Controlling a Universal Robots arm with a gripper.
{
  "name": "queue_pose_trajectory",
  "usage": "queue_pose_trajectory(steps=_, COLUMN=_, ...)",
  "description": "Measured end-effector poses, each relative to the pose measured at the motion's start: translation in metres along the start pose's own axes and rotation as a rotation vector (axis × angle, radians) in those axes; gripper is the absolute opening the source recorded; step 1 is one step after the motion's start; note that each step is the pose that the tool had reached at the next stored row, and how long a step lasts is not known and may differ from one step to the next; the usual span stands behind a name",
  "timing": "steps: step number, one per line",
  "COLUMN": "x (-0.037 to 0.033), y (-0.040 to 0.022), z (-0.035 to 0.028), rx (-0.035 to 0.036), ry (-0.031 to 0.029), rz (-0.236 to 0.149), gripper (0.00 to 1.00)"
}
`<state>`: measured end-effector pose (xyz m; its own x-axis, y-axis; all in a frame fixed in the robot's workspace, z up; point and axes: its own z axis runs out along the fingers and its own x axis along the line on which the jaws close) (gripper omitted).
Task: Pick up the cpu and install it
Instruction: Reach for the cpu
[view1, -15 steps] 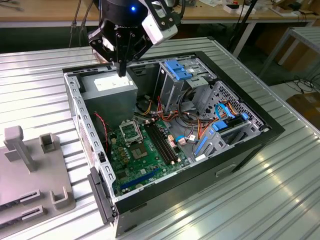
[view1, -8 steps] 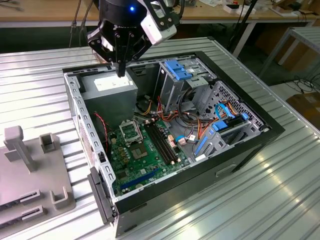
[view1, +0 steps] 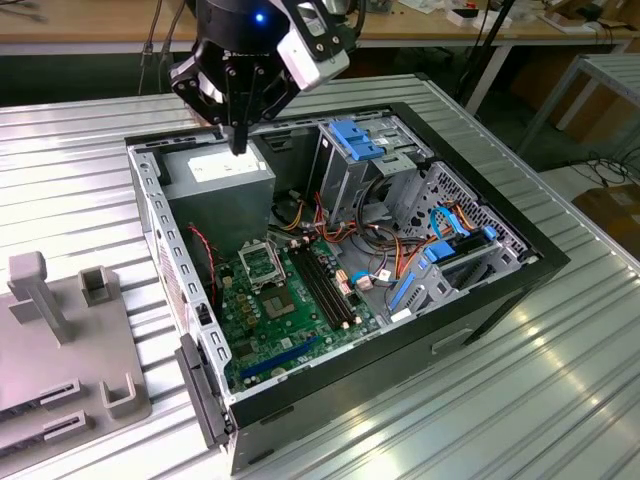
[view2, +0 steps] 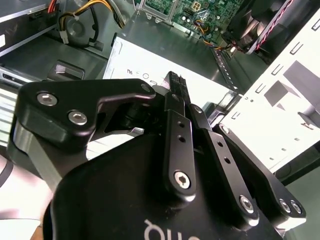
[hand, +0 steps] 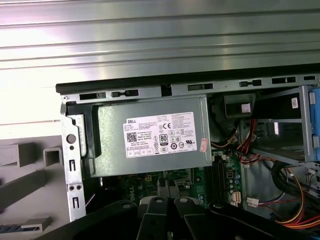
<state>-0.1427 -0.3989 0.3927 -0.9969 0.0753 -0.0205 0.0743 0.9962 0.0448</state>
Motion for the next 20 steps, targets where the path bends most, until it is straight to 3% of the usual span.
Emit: queue_pose_trajectory(steps=20, x=0.0077, y=-0.0006, z=0.0002, rx=0.0002, ry=0.0036, rz=0.0, gripper=0.11)
